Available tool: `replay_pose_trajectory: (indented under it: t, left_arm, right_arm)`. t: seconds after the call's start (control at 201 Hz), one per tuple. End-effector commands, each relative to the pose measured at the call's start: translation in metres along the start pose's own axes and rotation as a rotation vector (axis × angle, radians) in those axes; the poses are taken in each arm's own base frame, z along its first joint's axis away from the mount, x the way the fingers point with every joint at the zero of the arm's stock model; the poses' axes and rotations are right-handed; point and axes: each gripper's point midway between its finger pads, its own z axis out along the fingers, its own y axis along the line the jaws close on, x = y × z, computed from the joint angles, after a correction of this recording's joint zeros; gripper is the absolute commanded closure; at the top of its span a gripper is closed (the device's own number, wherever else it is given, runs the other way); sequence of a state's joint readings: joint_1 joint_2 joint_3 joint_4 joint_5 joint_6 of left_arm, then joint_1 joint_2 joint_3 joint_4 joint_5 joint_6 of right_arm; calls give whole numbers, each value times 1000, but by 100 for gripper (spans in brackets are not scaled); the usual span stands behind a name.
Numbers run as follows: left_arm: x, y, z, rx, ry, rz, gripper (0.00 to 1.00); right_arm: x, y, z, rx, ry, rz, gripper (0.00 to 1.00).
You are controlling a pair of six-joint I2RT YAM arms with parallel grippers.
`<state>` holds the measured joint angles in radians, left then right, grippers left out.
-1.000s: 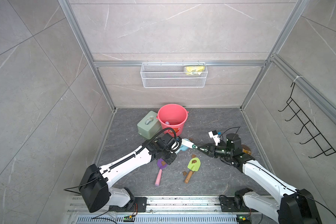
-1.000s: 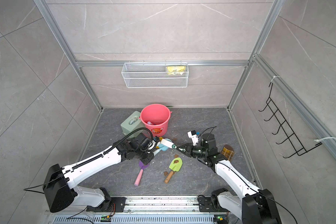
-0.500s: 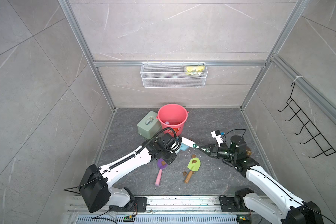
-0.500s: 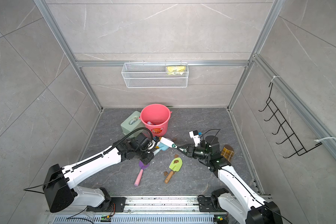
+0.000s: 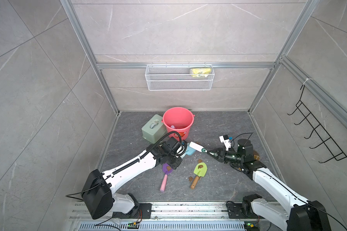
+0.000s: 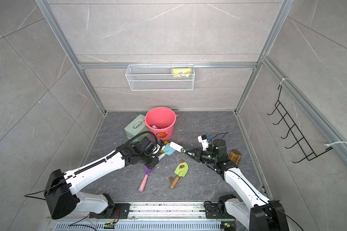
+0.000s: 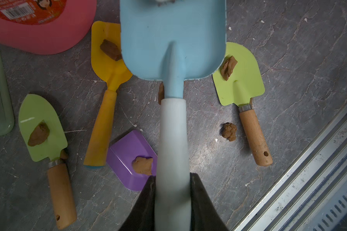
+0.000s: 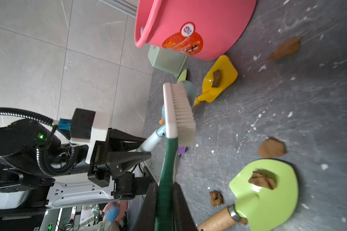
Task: Brush the soil off the hand trowel and place it into the bucket
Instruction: Brush off the soil from the hand trowel.
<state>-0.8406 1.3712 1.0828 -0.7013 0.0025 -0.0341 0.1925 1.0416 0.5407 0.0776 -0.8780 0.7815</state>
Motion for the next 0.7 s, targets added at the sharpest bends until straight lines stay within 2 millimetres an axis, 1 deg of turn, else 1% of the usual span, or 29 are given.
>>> replay_pose_trajectory:
  t: [0.0, 0.119, 0.189, 0.249, 0.348, 0.418, 0.557, 0.647, 0.692]
  left_arm:
    - [-24, -1, -18, 9, -100, -14, 100]
    - [-24, -2, -18, 10, -99, -13, 100]
    - [-25, -2, -18, 12, -100, -12, 100]
    - [-25, -2, -18, 13, -100, -12, 100]
    - [-26, -3, -18, 18, -101, -13, 100]
    - [-26, -3, -17, 22, -99, -12, 100]
    - [-25, -3, -18, 23, -100, -12, 100]
    - [-25, -3, -18, 21, -103, -12, 100]
    - [-25, -3, -18, 22, -103, -12, 100]
  right_arm:
    - [-10, 15, -10, -23, -8, -55, 100]
    - [-9, 28, -15, -54, -23, -60, 100]
    - [-1, 32, -12, -76, -15, -43, 100]
    - [8, 34, -7, -83, 0, -42, 100]
    - [23, 37, 6, -88, 34, -49, 100]
    - [30, 35, 16, -87, 57, -47, 100]
    - [29, 26, 25, -70, 76, -47, 100]
    - [24, 22, 26, -38, 80, -72, 100]
    - [18, 19, 24, -31, 74, -70, 100]
